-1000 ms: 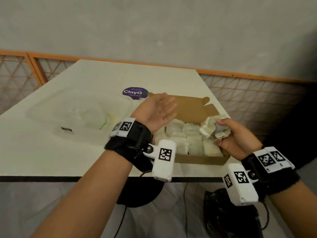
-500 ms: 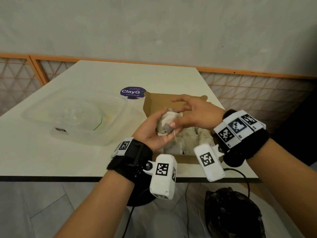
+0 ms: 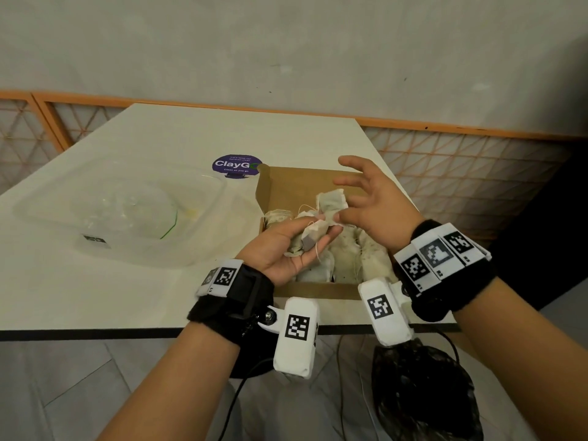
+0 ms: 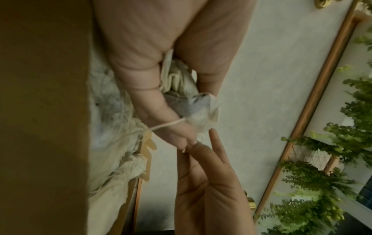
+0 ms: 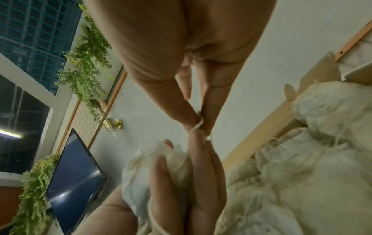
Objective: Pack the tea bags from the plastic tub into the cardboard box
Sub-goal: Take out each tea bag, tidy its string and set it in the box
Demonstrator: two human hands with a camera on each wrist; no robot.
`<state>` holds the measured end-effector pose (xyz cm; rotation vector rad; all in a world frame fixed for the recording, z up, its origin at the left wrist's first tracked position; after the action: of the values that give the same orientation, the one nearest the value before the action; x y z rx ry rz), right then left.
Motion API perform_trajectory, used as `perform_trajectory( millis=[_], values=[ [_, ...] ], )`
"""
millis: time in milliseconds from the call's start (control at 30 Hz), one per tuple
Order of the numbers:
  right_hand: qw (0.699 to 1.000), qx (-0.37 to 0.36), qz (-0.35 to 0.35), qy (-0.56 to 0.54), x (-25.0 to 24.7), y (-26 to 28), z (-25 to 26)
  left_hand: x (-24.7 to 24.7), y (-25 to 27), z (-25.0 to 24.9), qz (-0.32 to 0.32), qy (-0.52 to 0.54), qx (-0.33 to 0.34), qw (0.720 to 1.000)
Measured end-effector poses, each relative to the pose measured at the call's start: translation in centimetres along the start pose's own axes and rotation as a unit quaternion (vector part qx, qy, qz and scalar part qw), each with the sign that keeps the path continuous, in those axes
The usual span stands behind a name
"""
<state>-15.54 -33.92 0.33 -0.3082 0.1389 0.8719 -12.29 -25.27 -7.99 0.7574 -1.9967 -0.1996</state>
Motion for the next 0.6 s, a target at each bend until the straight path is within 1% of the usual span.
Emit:
perform_trajectory(
  millis=[100,233,267,300,367,433,467,500,533,567,600],
  values=[
    [1.0,0.005,-0.015,-0.012,-0.4,0.0,-0.6,-0.4,-0.3,-0.2,-0.023,-0.003,0.013,1.0],
    [0.996,0.048,-0.021,-0.07,-0.3,0.9,-1.8,-1.2,-0.7,-0.4,-0.053,-0.015,0.026,0.998],
    [0.996,0.044,-0.025,-0.07,-0.6,1.2,-2.0,-1.5,-0.7,-0.4,-0.064,-0.016,0.028,0.997],
    [0.998,0.021,-0.031,-0.047,-1.0,1.6,-1.9,-1.5,-0.6,-0.5,-0.069,-0.018,0.029,0.997],
    [0.995,-0.067,-0.03,0.061,-1.8,2.6,-1.0,-1.5,-0.5,-0.7,-0.067,-0.026,0.034,0.997],
    [0.97,-0.152,-0.017,0.189,-1.5,3.7,-0.3,-1.3,-0.5,-0.6,-0.06,-0.044,0.036,0.997],
    [0.956,-0.185,-0.017,0.226,-1.3,4.0,-0.1,-1.1,-0.5,-0.6,-0.055,-0.054,0.037,0.996],
    [0.947,-0.212,-0.02,0.24,-1.1,4.2,0.1,-1.0,-0.6,-0.5,-0.05,-0.064,0.037,0.996],
    [0.946,-0.224,-0.03,0.233,-1.2,4.3,0.2,-0.8,-0.5,-0.4,-0.043,-0.073,0.034,0.996],
    [0.953,-0.217,-0.044,0.208,-1.5,4.2,0.2,-0.6,-0.4,-0.3,-0.034,-0.077,0.029,0.996],
    [0.964,-0.192,-0.063,0.173,-2.1,3.9,0.0,-0.4,-0.3,-0.2,-0.025,-0.073,0.025,0.997]
  ],
)
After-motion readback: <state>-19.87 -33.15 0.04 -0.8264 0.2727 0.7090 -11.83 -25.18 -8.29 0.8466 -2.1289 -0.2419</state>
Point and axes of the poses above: each hand's wrist, its own y-axis away from the middle knuckle, its own x-axis out of the palm, z = x × y, the point moved 10 cm from there along -y, towards the middle knuckle, and after that the axes turned 11 degrees about -z, right-handed, at the moved point
